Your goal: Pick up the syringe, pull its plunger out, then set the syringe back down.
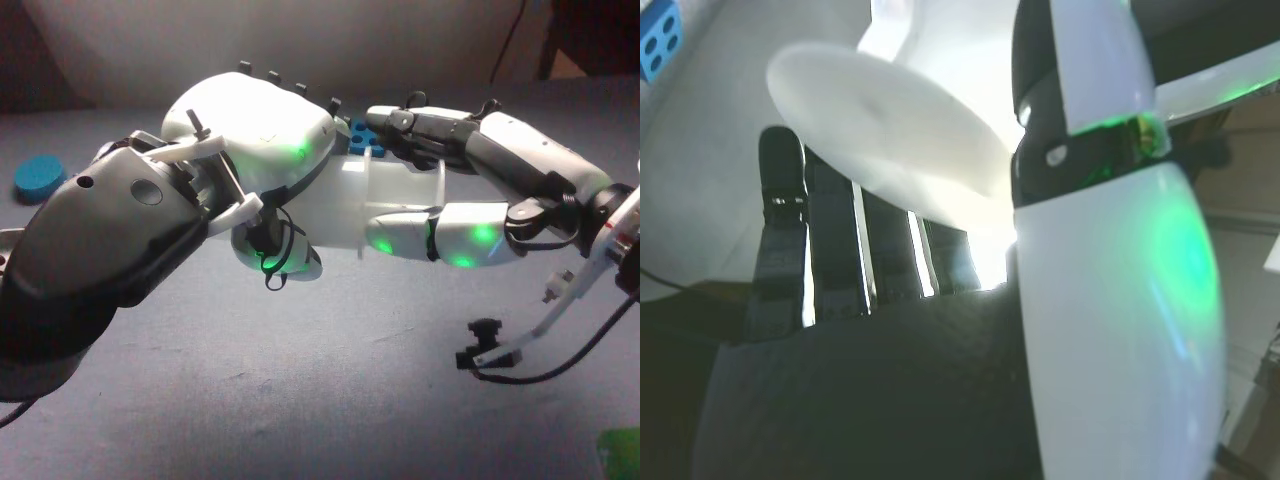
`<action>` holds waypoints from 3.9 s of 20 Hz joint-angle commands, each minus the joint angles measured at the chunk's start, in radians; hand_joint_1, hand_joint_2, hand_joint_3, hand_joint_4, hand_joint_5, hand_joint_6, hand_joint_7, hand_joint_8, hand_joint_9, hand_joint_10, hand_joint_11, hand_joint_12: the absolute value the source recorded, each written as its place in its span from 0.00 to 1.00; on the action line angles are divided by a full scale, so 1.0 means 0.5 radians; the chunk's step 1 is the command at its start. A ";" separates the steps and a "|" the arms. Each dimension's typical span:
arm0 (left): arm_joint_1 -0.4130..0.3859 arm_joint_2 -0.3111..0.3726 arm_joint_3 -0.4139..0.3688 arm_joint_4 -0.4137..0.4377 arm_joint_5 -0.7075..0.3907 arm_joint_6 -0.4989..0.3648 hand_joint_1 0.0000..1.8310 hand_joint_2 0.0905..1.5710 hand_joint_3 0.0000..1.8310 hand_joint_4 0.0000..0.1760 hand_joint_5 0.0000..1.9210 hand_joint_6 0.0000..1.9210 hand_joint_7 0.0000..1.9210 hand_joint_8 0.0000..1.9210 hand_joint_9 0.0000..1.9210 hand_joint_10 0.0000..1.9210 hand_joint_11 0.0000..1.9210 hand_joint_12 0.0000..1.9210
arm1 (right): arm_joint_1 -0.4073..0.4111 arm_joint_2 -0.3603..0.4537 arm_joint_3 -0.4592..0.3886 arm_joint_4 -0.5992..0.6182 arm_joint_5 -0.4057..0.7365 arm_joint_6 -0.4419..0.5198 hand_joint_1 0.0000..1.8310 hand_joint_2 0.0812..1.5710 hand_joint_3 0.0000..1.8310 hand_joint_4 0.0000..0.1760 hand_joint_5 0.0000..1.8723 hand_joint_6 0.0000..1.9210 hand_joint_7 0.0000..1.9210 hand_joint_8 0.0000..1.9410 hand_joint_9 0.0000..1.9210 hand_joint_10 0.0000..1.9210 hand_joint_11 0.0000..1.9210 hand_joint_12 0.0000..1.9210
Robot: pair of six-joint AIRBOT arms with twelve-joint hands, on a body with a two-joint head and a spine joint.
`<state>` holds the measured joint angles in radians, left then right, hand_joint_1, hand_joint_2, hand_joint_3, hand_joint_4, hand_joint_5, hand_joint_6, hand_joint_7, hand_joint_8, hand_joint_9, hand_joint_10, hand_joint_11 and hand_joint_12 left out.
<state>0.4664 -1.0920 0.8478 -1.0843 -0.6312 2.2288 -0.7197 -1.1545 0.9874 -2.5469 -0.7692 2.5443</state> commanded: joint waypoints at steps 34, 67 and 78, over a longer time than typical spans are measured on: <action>-0.072 0.011 -0.003 0.139 -0.114 -0.002 0.75 0.68 0.00 0.00 0.50 0.46 0.52 0.53 0.48 0.61 0.45 0.52 | 0.041 0.111 -0.022 -0.180 -0.315 -0.165 0.76 0.66 0.00 0.00 0.50 0.45 0.61 0.35 0.56 0.53 0.56 0.51; -0.060 0.023 0.004 0.139 -0.116 -0.027 0.75 0.69 0.00 0.00 0.49 0.46 0.53 0.54 0.47 0.62 0.46 0.52 | 0.150 0.527 -0.022 -0.184 -0.181 -0.530 0.70 0.64 0.00 0.00 0.55 0.41 0.66 0.32 0.70 0.18 0.58 0.48; -0.067 0.025 0.005 0.139 -0.116 -0.027 0.75 0.70 0.00 0.00 0.48 0.48 0.49 0.59 0.46 0.64 0.45 0.53 | 0.221 0.622 -0.022 -0.214 -0.099 -0.581 0.76 0.67 0.00 0.00 0.49 0.46 0.58 0.40 0.55 0.56 0.57 0.51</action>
<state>0.4404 -1.0920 0.8478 -1.0687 -0.6521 2.1899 -0.6319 -0.8650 0.9524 -2.6755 -0.6437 2.2681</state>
